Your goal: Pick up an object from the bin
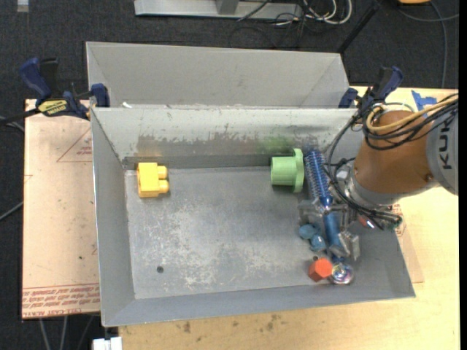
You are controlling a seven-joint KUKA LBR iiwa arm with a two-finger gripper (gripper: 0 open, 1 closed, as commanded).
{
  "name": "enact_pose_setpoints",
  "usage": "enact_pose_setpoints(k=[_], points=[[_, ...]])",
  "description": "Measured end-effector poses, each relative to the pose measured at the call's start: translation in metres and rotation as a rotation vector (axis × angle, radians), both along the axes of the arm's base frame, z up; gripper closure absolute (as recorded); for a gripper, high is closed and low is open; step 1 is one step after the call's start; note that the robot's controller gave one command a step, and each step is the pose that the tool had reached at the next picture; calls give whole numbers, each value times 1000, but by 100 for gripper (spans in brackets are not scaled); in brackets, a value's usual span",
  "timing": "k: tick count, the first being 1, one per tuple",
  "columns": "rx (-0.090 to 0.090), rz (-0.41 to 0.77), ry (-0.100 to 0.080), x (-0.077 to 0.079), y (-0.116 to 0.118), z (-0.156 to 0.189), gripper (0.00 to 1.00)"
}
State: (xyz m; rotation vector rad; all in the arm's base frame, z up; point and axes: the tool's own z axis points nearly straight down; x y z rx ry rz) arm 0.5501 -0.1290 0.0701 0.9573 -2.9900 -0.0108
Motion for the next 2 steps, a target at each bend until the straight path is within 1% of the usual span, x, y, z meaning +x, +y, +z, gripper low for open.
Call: enact_pose_setpoints(k=[1,2], points=[[-1,9,-1,0,3,0,100],[0,9,-9,2,4,1,0]])
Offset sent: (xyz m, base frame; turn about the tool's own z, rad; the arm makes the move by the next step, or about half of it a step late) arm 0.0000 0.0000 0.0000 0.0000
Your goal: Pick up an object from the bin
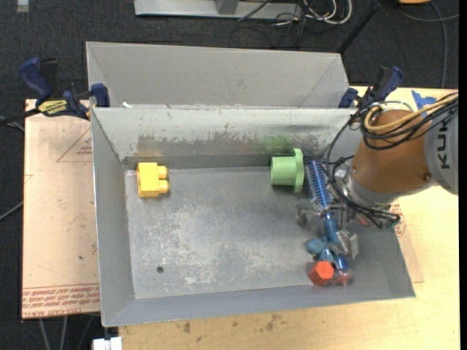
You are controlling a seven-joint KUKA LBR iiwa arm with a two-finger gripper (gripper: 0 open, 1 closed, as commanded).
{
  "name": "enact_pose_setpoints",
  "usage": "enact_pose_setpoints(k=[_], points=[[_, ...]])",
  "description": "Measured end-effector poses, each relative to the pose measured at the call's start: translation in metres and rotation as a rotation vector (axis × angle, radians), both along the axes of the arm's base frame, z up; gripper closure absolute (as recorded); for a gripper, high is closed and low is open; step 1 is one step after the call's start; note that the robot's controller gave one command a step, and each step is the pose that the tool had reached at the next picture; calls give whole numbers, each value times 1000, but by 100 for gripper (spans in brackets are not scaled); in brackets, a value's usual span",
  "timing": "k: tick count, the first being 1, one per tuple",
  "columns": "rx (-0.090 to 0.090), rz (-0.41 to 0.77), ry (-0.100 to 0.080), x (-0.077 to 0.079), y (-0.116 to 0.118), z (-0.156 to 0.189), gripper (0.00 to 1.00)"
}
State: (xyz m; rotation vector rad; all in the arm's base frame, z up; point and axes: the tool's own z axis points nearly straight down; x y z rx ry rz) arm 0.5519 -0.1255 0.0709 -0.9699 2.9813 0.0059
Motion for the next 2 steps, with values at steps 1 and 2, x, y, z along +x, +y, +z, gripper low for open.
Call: enact_pose_setpoints(k=[1,2], points=[[-1,-10,2,66,-25,16,0],[2,-6,1,66,-23,17,100]])
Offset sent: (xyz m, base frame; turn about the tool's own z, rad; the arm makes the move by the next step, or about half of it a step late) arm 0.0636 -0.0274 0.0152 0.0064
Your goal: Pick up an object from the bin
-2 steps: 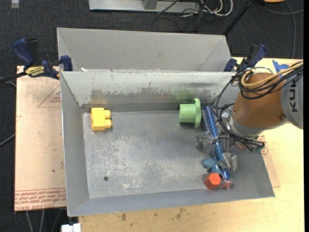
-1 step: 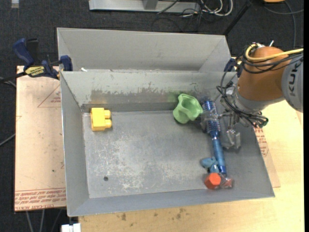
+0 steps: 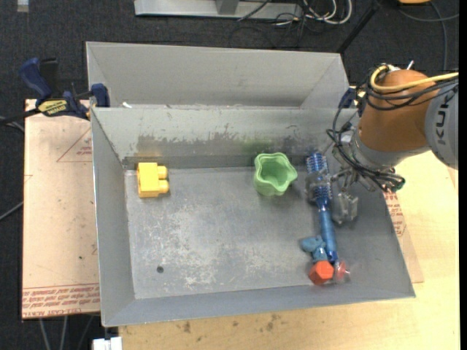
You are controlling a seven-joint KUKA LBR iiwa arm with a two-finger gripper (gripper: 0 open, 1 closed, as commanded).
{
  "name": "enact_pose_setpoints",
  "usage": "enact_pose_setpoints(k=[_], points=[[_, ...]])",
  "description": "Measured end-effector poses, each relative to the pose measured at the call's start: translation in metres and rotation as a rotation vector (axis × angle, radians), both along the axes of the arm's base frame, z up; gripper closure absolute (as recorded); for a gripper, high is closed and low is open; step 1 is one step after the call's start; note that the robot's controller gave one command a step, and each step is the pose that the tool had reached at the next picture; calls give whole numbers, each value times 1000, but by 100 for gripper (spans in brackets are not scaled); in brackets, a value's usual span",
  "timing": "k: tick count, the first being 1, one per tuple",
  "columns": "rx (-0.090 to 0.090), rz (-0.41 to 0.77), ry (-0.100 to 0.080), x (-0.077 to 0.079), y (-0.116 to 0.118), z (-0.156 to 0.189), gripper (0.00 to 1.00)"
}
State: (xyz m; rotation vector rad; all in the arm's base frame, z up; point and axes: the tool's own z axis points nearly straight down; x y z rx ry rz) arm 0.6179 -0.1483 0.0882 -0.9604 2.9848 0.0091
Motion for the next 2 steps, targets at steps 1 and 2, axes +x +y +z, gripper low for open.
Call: enact_pose_setpoints(k=[1,2], points=[[-8,-15,-10,5,24,156,100],[-5,-18,0,3,24,150,0]])
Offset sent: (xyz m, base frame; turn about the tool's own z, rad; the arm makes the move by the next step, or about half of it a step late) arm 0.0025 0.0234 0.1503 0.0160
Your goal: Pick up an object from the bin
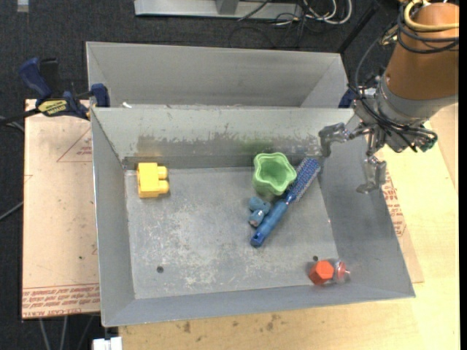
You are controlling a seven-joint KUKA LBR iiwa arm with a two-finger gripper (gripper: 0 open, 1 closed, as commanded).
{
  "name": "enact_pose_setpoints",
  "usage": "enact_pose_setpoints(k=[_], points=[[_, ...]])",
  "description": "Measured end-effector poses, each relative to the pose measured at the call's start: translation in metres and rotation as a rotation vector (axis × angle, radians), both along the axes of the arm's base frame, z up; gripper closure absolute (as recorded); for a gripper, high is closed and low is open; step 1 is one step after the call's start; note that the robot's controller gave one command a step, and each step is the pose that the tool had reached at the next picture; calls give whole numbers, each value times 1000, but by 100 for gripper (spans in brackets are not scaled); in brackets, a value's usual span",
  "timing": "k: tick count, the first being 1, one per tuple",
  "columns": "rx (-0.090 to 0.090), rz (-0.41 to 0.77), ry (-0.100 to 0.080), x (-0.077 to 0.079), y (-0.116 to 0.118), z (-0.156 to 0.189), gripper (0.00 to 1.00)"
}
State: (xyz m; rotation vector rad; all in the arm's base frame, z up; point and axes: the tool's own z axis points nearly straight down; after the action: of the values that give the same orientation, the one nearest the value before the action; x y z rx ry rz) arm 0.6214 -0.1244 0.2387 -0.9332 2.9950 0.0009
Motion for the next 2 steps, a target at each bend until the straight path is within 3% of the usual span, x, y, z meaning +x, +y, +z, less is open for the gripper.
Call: enact_pose_setpoints(k=[1,2], points=[[2,130,9,-8,35,-83,0],[3,-28,4,-27,107,-83,0]])
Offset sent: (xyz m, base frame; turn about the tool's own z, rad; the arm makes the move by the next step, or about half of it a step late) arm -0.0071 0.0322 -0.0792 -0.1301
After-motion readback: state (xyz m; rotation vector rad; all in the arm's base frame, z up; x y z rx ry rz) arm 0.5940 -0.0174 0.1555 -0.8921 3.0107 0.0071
